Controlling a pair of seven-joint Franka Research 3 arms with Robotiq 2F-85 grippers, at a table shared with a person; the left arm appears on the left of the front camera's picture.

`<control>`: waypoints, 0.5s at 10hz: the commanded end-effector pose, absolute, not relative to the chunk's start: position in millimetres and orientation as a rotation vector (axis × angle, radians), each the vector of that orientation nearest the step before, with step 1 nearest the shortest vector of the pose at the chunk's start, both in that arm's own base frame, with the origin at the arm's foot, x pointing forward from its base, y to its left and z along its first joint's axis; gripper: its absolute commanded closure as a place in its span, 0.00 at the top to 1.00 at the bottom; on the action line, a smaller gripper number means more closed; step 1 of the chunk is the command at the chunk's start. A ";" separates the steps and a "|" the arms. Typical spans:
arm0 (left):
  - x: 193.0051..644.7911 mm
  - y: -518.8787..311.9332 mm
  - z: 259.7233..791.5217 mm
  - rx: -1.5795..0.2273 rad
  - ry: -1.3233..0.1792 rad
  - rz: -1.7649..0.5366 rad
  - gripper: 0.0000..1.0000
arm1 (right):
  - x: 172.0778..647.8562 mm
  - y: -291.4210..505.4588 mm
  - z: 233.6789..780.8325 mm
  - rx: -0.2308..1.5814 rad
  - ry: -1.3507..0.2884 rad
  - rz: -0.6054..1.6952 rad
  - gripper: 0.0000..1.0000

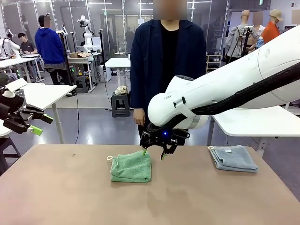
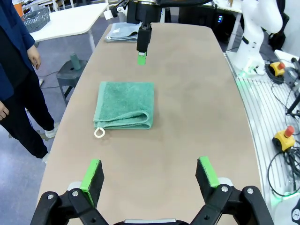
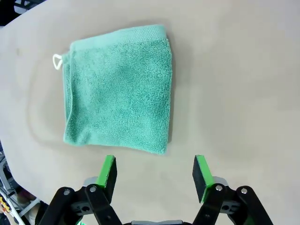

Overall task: Fold the towels and place them in the basket.
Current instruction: When a person lays out a Towel with hook on the table, fold it in half twice, then stack the folded Towel with hook on the right side of the table.

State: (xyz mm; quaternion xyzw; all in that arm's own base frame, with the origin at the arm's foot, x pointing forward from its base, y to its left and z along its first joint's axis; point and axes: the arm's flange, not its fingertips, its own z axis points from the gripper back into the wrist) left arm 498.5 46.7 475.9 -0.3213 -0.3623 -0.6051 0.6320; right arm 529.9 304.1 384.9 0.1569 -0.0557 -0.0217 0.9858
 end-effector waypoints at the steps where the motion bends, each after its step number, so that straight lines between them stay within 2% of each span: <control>1: 497.4 46.8 477.1 -0.736 -0.832 -1.387 1.00 | 531.0 304.4 387.1 0.301 -0.121 -0.039 0.82; 5: 497.4 46.8 477.1 -0.736 -0.832 -1.387 1.00 | 531.0 304.4 387.1 0.301 -0.121 -0.039 0.82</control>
